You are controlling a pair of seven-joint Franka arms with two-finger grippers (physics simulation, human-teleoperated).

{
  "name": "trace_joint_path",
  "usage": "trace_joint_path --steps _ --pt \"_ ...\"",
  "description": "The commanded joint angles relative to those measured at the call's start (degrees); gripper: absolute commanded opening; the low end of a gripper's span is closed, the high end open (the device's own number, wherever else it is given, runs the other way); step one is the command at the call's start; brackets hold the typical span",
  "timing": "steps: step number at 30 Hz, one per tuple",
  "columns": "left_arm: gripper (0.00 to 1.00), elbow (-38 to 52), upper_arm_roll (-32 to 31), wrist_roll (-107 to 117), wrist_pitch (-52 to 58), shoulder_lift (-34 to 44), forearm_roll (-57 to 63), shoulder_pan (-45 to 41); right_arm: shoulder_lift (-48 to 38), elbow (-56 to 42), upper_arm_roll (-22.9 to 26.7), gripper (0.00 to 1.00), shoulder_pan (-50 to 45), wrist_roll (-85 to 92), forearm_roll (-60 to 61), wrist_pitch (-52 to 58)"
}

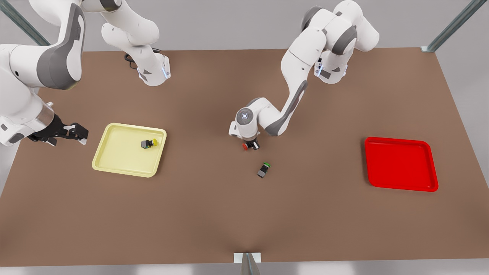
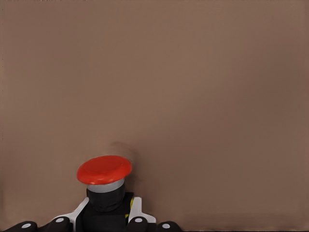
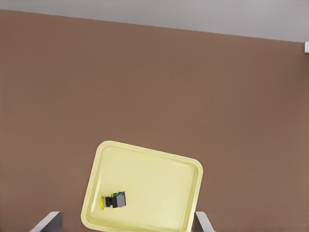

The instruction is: Place the switches on the corresponding trays according to their colors

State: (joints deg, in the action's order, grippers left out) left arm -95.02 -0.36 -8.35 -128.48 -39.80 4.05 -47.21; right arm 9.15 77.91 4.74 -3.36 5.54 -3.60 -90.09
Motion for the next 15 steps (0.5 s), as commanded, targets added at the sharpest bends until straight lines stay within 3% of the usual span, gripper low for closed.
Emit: trace_joint_path --steps 1,5,8,15 --pt "0.52 -0.16 0.09 -0.18 0.41 0.42 -2.12 0.01 -0.01 -0.04 0.0 1.0 0.02 0.0 0.0 0.0" --pt "0.54 -12.81 4.57 -9.66 1.3 12.46 -2.12 0.1 -0.01 0.05 0.0 1.0 0.02 0.0 0.0 0.0" --pt "0.54 -22.13 12.83 -22.93 1.12 20.2 -2.12 0.01 -0.01 0.05 0.0 1.0 0.02 0.0 0.0 0.0" --pt "0.56 -28.38 33.67 -54.4 0.69 24.16 -2.2 -0.08 0.08 0.05 0.0 1.0 0.02 0.0 0.0 -0.53"
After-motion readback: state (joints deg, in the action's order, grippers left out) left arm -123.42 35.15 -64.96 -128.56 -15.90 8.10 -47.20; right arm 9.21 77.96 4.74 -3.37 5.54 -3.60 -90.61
